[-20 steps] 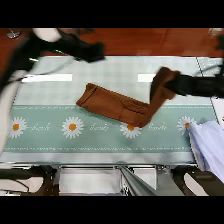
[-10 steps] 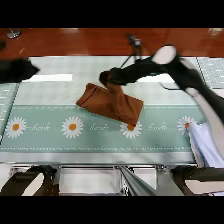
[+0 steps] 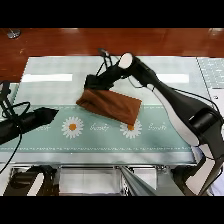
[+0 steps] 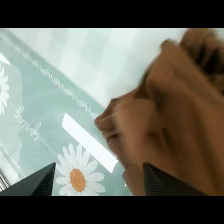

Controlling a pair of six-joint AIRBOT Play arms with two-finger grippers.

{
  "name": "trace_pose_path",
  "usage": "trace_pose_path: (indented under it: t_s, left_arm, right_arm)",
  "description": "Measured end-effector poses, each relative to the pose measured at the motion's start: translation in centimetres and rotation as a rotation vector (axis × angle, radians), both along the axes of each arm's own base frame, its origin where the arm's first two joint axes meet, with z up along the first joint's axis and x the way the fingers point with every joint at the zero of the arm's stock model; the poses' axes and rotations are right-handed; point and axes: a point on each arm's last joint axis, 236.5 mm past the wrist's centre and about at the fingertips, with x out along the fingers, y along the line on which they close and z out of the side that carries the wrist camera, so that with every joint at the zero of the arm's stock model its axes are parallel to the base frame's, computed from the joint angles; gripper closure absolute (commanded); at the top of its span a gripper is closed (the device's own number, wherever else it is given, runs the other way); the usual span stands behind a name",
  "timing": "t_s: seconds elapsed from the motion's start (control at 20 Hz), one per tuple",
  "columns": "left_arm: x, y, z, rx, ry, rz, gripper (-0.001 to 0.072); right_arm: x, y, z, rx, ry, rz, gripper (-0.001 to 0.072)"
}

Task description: Fold the shirts.

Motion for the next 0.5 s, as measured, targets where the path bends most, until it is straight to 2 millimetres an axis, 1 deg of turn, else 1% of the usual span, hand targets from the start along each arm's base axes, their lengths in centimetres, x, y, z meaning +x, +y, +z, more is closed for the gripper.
trace_pose_path:
  t_s: [0.1, 0.15, 0.2, 0.25, 0.3, 0.35, 0.45, 0.5]
  left_arm:
    - [0.4, 0.1, -0.3, -0.012, -0.009, 0.019, 0.0682]
    - [0.4, 0.1, -0.5, -0.014, -0.008, 0.023, 0.0682]
    - [0.5, 0.2, -0.6, -0.017, -0.011, 0.028, 0.0682]
    - [0.7, 0.2, -0.6, -0.018, -0.015, 0.033, 0.0682]
    - [0.7, 0.3, -0.7, -0.019, -0.015, 0.036, 0.0682]
    - [0.7, 0.3, -0.7, -0.022, -0.016, 0.038, 0.0682]
    - [1.0, 0.4, -0.6, -0.023, -0.027, 0.047, 0.0682]
    - [1.0, 0.4, -0.6, -0.023, -0.027, 0.048, 0.0682]
  right_arm:
    - [1.5, -3.1, 2.5, 0.004, -0.005, -0.014, 0.0082]
    - [2.2, -5.6, 4.3, 0.000, -0.014, -0.027, 0.0082]
    - [2.8, -8.4, 5.7, -0.026, -0.031, -0.042, 0.0081]
    - [3.2, -11.7, 7.6, -0.055, -0.057, -0.061, 0.0081]
    - [3.4, -15.0, 9.4, -0.092, -0.096, -0.084, 0.0081]
    - [3.1, -18.2, 10.5, -0.141, -0.118, -0.114, 0.0081]
    - [2.2, -24.8, 11.0, -0.254, -0.147, -0.229, 0.0082]
    - [1.5, -27.7, 10.6, -0.299, -0.150, -0.310, 0.0082]
